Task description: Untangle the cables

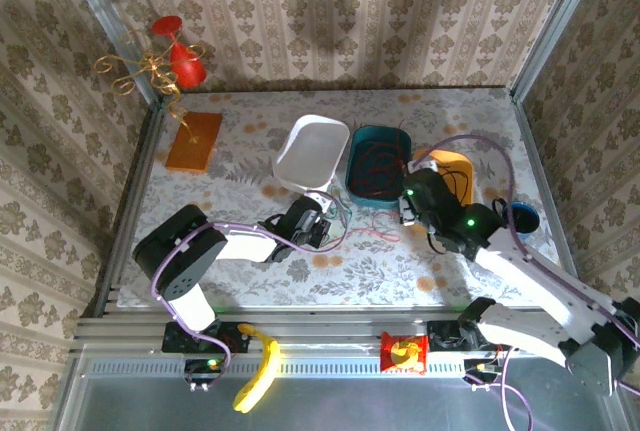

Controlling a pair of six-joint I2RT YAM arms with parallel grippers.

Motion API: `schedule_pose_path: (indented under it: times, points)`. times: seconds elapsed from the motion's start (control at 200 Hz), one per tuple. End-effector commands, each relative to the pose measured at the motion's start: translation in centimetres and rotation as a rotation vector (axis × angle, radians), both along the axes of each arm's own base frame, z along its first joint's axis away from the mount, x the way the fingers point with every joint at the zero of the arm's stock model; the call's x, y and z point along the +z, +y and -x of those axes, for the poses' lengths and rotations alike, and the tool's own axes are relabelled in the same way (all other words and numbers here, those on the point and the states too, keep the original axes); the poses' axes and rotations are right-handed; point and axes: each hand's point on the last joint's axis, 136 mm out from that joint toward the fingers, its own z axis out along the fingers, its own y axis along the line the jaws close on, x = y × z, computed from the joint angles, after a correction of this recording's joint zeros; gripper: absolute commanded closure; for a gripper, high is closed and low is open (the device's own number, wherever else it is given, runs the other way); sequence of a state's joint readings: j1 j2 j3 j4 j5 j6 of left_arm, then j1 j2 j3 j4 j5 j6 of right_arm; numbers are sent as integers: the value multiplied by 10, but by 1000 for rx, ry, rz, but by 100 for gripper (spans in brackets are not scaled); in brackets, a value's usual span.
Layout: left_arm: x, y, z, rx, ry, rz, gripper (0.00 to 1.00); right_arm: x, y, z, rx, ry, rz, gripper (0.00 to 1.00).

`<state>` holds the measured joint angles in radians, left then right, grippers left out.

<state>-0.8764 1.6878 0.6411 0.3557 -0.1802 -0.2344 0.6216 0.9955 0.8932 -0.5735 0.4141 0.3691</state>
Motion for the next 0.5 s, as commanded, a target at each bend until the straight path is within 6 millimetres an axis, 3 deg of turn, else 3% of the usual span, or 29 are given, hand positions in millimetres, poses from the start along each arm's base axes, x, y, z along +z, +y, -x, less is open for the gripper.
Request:
schedule_pose_path:
  times: [0.0, 0.22, 0.495]
  points:
    - [-6, 6, 2, 24, 14, -2, 66, 49, -22, -2, -73, -126, -4, 100]
    - [-6, 7, 4, 23, 13, 5, 66, 118, -32, -12, -87, -293, -5, 99]
    - [-5, 9, 5, 33, 11, 15, 66, 167, -40, -57, -199, -415, 54, 100]
